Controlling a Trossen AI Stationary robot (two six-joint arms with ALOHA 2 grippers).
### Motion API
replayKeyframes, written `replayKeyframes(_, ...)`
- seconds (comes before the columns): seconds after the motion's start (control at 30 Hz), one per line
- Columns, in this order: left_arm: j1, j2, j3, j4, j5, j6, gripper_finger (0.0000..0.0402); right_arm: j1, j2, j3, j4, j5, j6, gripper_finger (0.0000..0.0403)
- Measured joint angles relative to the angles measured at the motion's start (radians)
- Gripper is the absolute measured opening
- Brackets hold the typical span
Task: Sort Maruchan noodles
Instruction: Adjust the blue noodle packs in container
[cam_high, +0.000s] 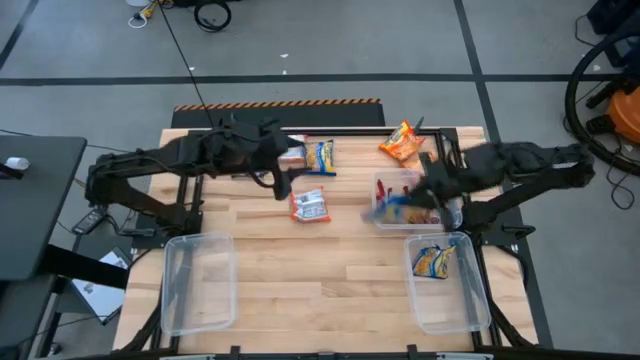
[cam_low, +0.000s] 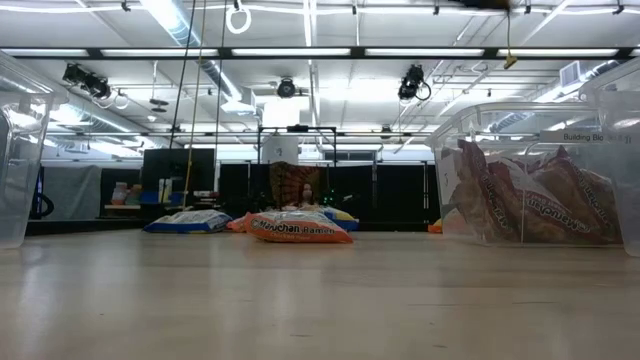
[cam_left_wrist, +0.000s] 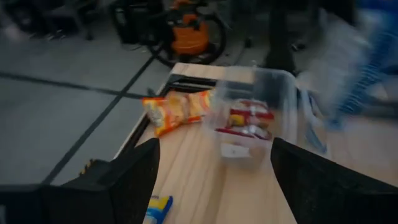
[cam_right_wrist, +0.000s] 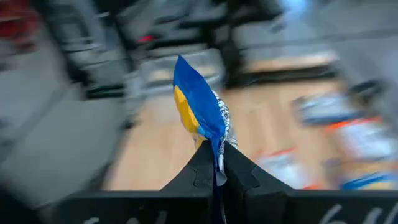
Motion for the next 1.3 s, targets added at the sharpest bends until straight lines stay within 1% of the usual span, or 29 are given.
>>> replayKeyframes(0.1,0.000,-0.012,0.000,-0.011,-0.044,-0.070,0.0300,0.144,-0.021,-0.005,-0.108,-0.001,0.104,0.0011)
replayKeyframes(0.2,0.000,-0.010,0.000,0.009,-0.052,-0.108,0.0296,0.296,-0.035,-0.045,-0.174,0.051,0.221,0.0011)
replayKeyframes(0.3,-0.002,0.001,0.000,0.042,-0.051,-0.147,0.0295,0.442,-0.043,-0.105,-0.186,0.141,0.338,0.0011)
replayKeyframes(0.43,-0.014,0.010,-0.002,0.028,-0.051,-0.214,0.0295,0.620,-0.048,-0.181,-0.188,0.284,0.500,0.0011)
replayKeyframes(0.57,-0.031,0.011,-0.001,0.020,-0.051,-0.259,0.0295,0.771,-0.048,-0.251,-0.187,0.399,0.659,0.0011)
replayKeyframes(0.67,-0.044,0.011,-0.001,0.023,-0.051,-0.265,0.0295,0.864,-0.053,-0.296,-0.190,0.461,0.776,0.0011)
replayKeyframes(0.8,-0.054,0.011,-0.001,0.024,-0.057,-0.277,0.0295,0.956,-0.053,-0.333,-0.198,0.524,0.895,0.0011)
replayKeyframes(1.0,-0.064,0.011,-0.001,0.024,-0.085,-0.277,0.0295,1.039,-0.055,-0.332,-0.260,0.531,1.035,0.0011)
replayKeyframes(1.13,-0.063,0.011,-0.001,0.024,-0.097,-0.276,0.0295,1.063,-0.050,-0.328,-0.270,0.537,1.093,0.0011)
replayKeyframes(1.3,-0.063,0.011,-0.001,0.025,-0.122,-0.272,0.0295,1.063,-0.017,-0.377,-0.270,0.583,1.156,0.0011)
